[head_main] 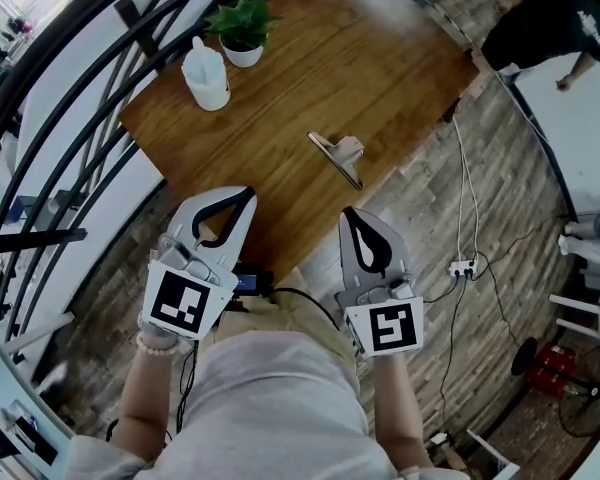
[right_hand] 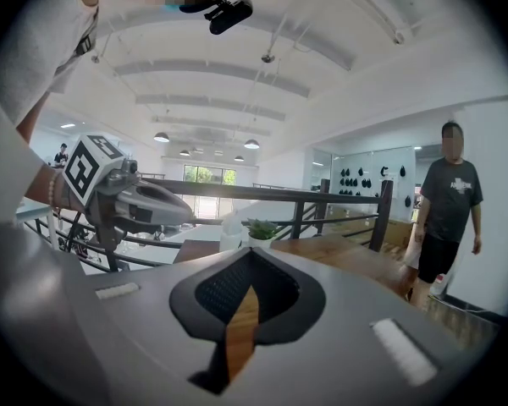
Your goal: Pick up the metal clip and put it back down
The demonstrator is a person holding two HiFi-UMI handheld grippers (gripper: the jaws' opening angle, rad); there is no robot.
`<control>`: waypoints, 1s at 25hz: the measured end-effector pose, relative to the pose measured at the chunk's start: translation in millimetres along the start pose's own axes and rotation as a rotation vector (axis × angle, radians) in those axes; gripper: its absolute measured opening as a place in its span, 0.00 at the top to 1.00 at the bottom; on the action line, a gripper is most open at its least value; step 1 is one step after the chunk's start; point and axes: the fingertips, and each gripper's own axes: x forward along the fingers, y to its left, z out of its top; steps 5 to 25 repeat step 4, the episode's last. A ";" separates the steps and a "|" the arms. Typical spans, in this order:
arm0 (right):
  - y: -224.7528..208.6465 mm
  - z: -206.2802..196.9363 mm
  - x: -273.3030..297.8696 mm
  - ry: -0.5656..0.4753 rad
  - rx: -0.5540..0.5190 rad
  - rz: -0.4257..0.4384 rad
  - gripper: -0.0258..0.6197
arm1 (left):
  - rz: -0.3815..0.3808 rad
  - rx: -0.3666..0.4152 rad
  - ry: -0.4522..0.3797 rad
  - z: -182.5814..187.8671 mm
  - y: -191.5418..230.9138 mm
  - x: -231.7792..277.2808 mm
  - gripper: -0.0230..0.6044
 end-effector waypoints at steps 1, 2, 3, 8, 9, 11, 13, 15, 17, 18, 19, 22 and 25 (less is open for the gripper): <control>0.0 -1.0 0.2 0.003 -0.003 0.000 0.95 | 0.000 0.000 0.000 -0.4 0.2 0.4 0.96; 0.1 -1.4 0.7 0.003 -0.003 0.000 0.95 | 0.001 0.000 0.000 -0.9 0.4 0.8 0.96; 0.2 -1.6 1.2 0.001 -0.003 0.000 0.95 | 0.002 0.000 0.001 -1.5 0.7 1.2 0.96; 0.3 -2.0 1.7 0.001 -0.003 -0.001 0.95 | 0.003 0.000 0.002 -2.1 0.9 1.6 0.96; 0.3 -2.0 1.7 0.001 -0.003 -0.001 0.95 | 0.003 0.000 0.002 -2.1 0.9 1.6 0.96; 0.3 -2.0 1.7 0.001 -0.003 -0.001 0.95 | 0.003 0.000 0.002 -2.1 0.9 1.6 0.96; 0.3 -2.0 1.7 0.001 -0.003 -0.001 0.95 | 0.003 0.000 0.002 -2.1 0.9 1.6 0.96; 0.3 -2.0 1.7 0.001 -0.003 -0.001 0.95 | 0.003 0.000 0.002 -2.1 0.9 1.6 0.96; 0.3 -2.0 1.7 0.001 -0.003 -0.001 0.95 | 0.003 0.000 0.002 -2.1 0.9 1.6 0.96; 0.3 -2.0 1.7 0.001 -0.003 -0.001 0.95 | 0.003 0.000 0.002 -2.1 0.9 1.6 0.96; 0.3 -2.0 1.7 0.001 -0.003 -0.001 0.95 | 0.003 0.000 0.002 -2.1 0.9 1.6 0.96; 0.3 -2.0 1.7 0.001 -0.003 -0.001 0.95 | 0.003 0.000 0.002 -2.1 0.9 1.6 0.96; 0.3 -2.0 1.7 0.001 -0.003 -0.001 0.95 | 0.003 0.000 0.002 -2.1 0.9 1.6 0.96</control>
